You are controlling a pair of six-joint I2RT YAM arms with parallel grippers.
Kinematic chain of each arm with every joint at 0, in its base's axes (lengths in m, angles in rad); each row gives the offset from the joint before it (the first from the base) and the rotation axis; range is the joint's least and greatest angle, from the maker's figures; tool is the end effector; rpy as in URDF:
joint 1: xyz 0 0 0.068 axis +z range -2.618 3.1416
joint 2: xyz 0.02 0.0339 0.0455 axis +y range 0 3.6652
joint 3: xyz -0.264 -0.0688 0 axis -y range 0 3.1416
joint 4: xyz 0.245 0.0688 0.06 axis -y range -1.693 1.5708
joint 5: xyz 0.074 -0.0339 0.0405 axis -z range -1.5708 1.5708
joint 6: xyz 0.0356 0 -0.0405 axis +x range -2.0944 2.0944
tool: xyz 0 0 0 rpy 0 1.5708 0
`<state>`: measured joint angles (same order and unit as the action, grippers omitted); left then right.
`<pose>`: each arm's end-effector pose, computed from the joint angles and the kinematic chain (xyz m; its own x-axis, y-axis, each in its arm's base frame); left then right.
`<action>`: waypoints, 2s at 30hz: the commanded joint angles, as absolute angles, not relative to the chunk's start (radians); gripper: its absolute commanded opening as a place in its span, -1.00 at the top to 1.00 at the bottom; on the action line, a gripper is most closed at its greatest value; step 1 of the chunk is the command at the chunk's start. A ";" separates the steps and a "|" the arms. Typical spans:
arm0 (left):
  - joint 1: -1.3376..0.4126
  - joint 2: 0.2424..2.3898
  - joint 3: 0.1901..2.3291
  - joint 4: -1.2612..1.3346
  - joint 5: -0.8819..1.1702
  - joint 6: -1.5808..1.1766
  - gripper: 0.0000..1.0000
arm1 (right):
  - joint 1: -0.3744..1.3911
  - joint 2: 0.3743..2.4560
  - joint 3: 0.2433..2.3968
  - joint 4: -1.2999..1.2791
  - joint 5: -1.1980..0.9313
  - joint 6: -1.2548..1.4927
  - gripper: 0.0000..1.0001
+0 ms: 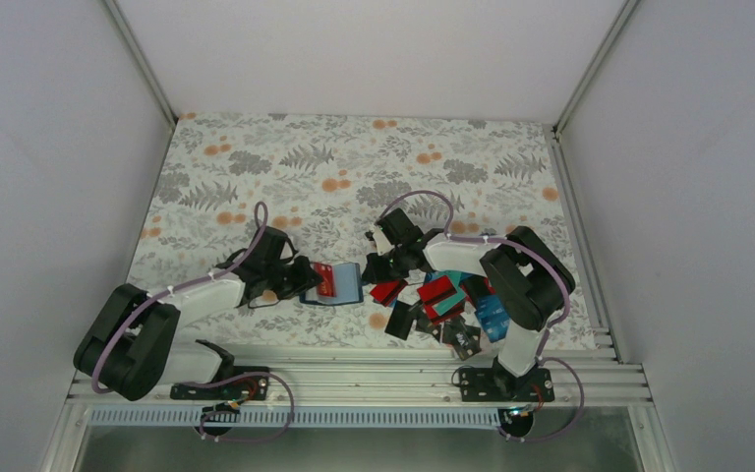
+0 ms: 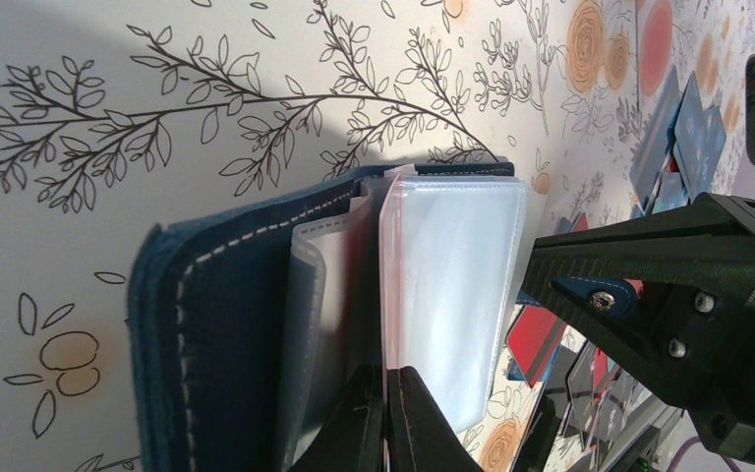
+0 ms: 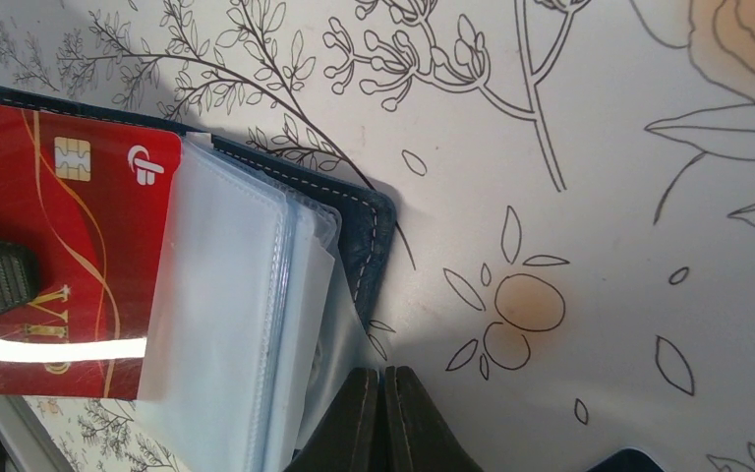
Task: Put the credit cards into the card holder
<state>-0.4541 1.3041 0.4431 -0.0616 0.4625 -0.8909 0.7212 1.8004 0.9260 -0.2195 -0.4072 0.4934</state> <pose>0.1903 -0.1106 0.1370 -0.9439 -0.3137 -0.1030 -0.1581 0.7033 -0.6931 0.2402 0.2300 0.1263 -0.9395 -0.2469 -0.2376 -0.3382 0.7795 0.5273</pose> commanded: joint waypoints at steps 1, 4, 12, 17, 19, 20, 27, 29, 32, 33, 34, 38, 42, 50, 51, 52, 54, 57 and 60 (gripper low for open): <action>-0.455 1.301 0.433 -0.108 0.494 -0.880 0.95 | 0.722 1.852 0.906 -0.256 -0.374 0.494 0.91; -0.454 1.301 0.432 -0.119 0.505 -0.872 0.95 | 0.723 1.854 0.908 -0.256 -0.375 0.494 0.91; -0.455 1.304 0.437 -0.129 0.520 -0.857 0.95 | 0.723 1.861 0.913 -0.256 -0.380 0.494 0.91; -0.455 1.331 0.437 -0.085 0.534 -0.850 0.95 | 0.723 1.862 0.920 -0.260 -0.385 0.493 0.91; -0.454 1.340 0.439 -0.080 0.534 -0.842 0.95 | 0.723 1.861 0.920 -0.260 -0.385 0.492 0.91; -0.454 1.344 0.441 -0.078 0.531 -0.839 0.95 | 0.723 1.860 0.920 -0.261 -0.386 0.492 0.91; -0.456 1.370 0.431 -0.006 0.538 -0.843 0.95 | 0.724 1.865 0.925 -0.259 -0.399 0.492 0.91; -0.456 1.375 0.431 0.001 0.539 -0.841 0.95 | 0.724 1.865 0.928 -0.263 -0.400 0.490 0.91; -0.456 1.387 0.433 0.000 0.538 -0.843 0.95 | 0.724 1.864 0.933 -0.269 -0.398 0.486 0.91; -0.456 1.392 0.434 0.000 0.540 -0.845 0.95 | 0.724 1.864 0.935 -0.269 -0.400 0.485 0.91; -0.456 1.396 0.432 0.001 0.540 -0.847 0.95 | 0.724 1.865 0.936 -0.269 -0.401 0.485 0.91; -0.456 1.419 0.420 0.031 0.548 -0.867 0.95 | 0.724 1.868 0.939 -0.270 -0.403 0.483 0.91; -0.456 1.451 0.399 0.083 0.569 -0.903 0.95 | 0.724 1.866 0.939 -0.269 -0.408 0.485 0.91; -0.456 1.488 0.379 0.166 0.585 -0.941 0.95 | 0.725 1.871 0.923 -0.259 -0.412 0.485 0.91; -0.456 1.488 0.380 0.169 0.583 -0.944 0.95 | 0.726 1.873 0.923 -0.259 -0.413 0.485 0.91; -0.456 1.490 0.379 0.174 0.580 -0.948 0.95 | 0.726 1.873 0.923 -0.257 -0.413 0.485 0.91; -0.456 1.491 0.374 0.190 0.581 -0.960 0.95 | 0.726 1.874 0.921 -0.254 -0.414 0.486 0.91; -0.456 1.499 0.374 0.194 0.579 -0.963 0.95 | 0.726 1.876 0.917 -0.252 -0.416 0.483 0.91; -0.455 1.519 0.380 0.209 0.580 -0.967 0.95 | 0.727 1.879 0.917 -0.252 -0.415 0.480 0.91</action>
